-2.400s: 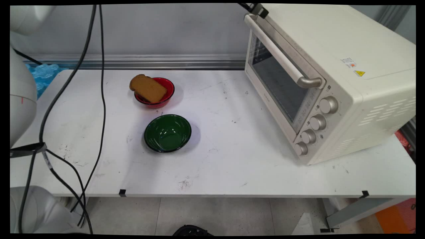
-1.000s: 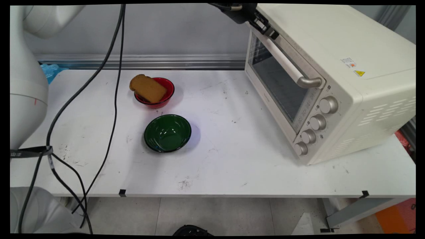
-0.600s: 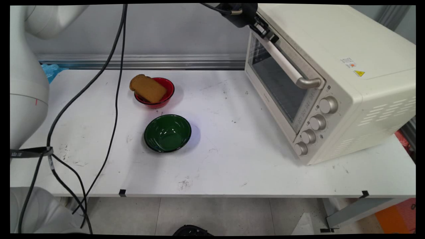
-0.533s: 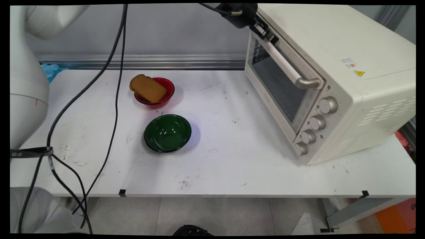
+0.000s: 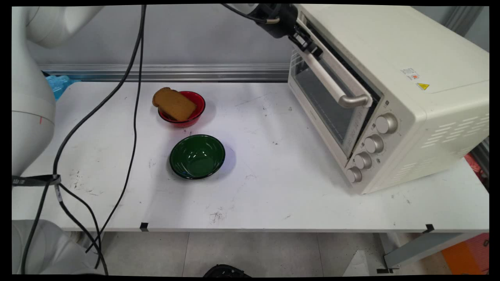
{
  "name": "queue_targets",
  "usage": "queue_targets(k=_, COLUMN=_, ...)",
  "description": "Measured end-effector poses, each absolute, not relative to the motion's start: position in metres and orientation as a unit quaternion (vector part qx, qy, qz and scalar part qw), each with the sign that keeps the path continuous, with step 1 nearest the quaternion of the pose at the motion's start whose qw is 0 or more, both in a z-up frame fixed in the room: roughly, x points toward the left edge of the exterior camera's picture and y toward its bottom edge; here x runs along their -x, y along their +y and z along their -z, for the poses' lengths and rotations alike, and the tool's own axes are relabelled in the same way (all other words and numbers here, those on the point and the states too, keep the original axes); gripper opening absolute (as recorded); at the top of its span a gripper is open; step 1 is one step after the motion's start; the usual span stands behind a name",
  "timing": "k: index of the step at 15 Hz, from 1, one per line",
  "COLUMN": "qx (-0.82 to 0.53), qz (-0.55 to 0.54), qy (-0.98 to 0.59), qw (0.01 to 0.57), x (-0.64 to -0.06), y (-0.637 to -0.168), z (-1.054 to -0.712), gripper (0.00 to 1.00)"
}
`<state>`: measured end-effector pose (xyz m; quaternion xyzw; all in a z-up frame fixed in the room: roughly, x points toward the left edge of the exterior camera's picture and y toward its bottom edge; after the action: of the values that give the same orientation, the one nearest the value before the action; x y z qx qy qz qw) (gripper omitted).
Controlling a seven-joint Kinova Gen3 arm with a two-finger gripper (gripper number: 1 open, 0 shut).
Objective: Open the oven
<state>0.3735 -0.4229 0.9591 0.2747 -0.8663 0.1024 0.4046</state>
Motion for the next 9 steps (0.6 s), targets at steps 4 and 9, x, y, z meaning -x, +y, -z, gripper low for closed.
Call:
queue_targets(k=4, qx=-0.277, qz=-0.097, qy=-0.869, qw=0.399, x=-0.384, y=-0.413, z=-0.956, gripper=0.0)
queue_targets(k=9, qx=-0.28, qz=-0.09, qy=-0.871, qw=0.393, x=-0.394, y=-0.401, z=-0.953, gripper=0.0)
